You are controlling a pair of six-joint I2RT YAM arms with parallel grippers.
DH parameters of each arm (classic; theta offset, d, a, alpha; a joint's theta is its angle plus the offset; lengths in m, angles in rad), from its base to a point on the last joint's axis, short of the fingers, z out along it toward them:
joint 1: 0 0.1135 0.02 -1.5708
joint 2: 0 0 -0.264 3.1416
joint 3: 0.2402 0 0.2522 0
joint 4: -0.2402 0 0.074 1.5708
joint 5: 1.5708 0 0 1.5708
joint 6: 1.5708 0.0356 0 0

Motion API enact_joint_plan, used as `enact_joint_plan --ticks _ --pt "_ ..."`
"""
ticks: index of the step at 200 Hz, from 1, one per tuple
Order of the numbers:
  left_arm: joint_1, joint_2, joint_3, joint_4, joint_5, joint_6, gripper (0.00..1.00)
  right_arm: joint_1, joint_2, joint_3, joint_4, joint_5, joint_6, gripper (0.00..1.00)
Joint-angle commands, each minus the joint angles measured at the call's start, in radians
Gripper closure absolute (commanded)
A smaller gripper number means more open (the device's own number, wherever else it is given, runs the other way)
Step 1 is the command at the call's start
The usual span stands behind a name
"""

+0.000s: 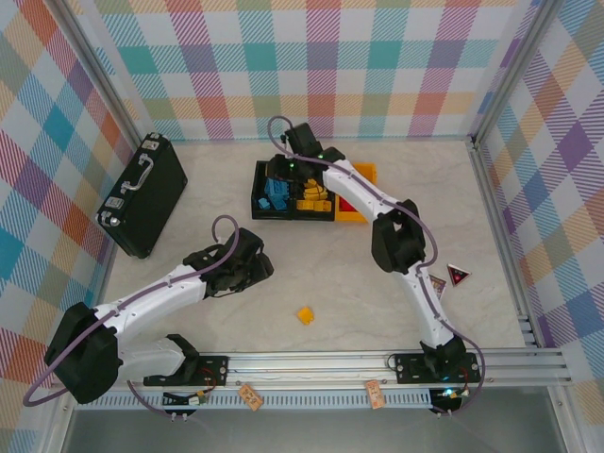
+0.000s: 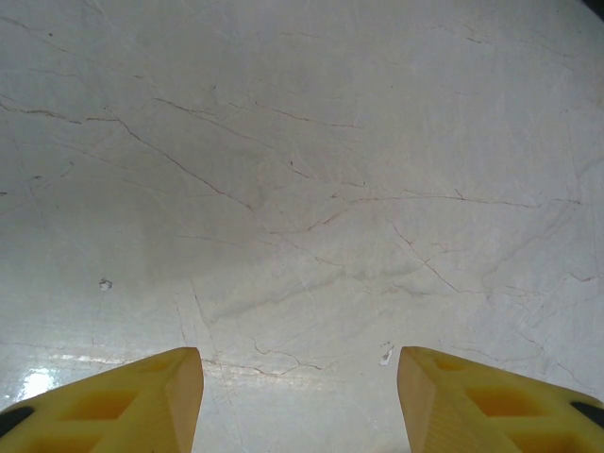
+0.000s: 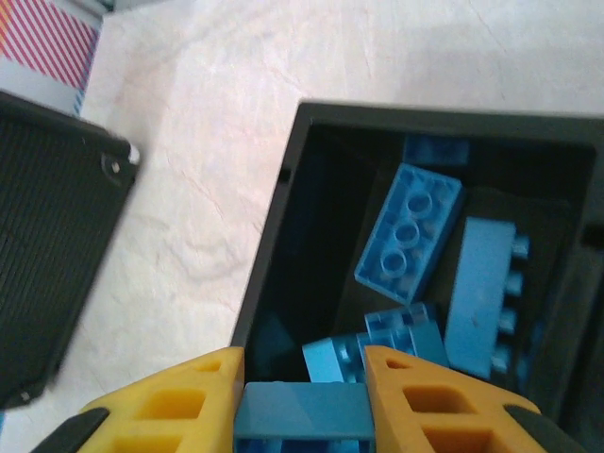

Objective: Sort the legos into containers by color
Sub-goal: Place the lego in the container.

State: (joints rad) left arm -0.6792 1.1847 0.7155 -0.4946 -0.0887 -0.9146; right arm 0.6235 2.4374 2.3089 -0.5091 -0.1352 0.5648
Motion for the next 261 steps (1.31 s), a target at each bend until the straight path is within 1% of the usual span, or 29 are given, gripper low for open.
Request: enact_joint_plan --ticks 1,33,69,81,88,95,101,136,154,186,226,261 --pt "0.003 -0.005 0.002 0.001 -0.005 0.013 0.43 -0.008 0.075 0.111 0.056 -0.019 0.073 0.7" --pt "0.003 -0.004 -0.001 0.003 0.004 0.008 0.44 -0.013 0.157 0.227 0.061 0.026 0.086 0.69" --pt "0.002 -0.011 -0.006 0.002 0.007 0.002 0.44 -0.025 0.225 0.299 0.089 0.04 0.099 0.67" --pt "0.002 -0.013 -0.009 0.002 0.009 -0.001 0.43 -0.025 0.245 0.34 0.082 0.041 0.099 0.64" --pt "0.002 -0.012 -0.008 0.004 0.01 -0.002 0.44 -0.025 0.254 0.357 0.076 0.037 0.096 0.59" --pt "0.002 -0.011 -0.009 0.005 0.01 -0.004 0.44 -0.025 0.255 0.365 0.07 0.038 0.093 0.51" --pt "0.002 -0.01 -0.009 0.007 0.009 -0.004 0.44 -0.025 0.251 0.364 0.063 0.042 0.089 0.47" --pt "0.003 0.008 0.013 0.01 0.011 0.003 0.44 -0.025 0.165 0.328 0.001 0.041 0.007 0.46" --pt "0.002 0.022 0.026 0.008 0.015 0.012 0.44 -0.025 0.057 0.216 -0.007 0.037 -0.04 0.46" --pt "0.002 0.028 0.037 0.008 0.025 0.024 0.44 -0.027 -0.222 -0.146 0.077 0.035 -0.103 0.46" --pt "-0.01 0.053 0.063 0.002 0.082 0.052 0.43 -0.031 -0.531 -0.543 0.058 0.013 -0.128 0.46" --pt "-0.055 0.091 0.093 -0.023 0.144 0.071 0.43 -0.056 -0.792 -0.908 0.04 -0.002 -0.13 0.45"
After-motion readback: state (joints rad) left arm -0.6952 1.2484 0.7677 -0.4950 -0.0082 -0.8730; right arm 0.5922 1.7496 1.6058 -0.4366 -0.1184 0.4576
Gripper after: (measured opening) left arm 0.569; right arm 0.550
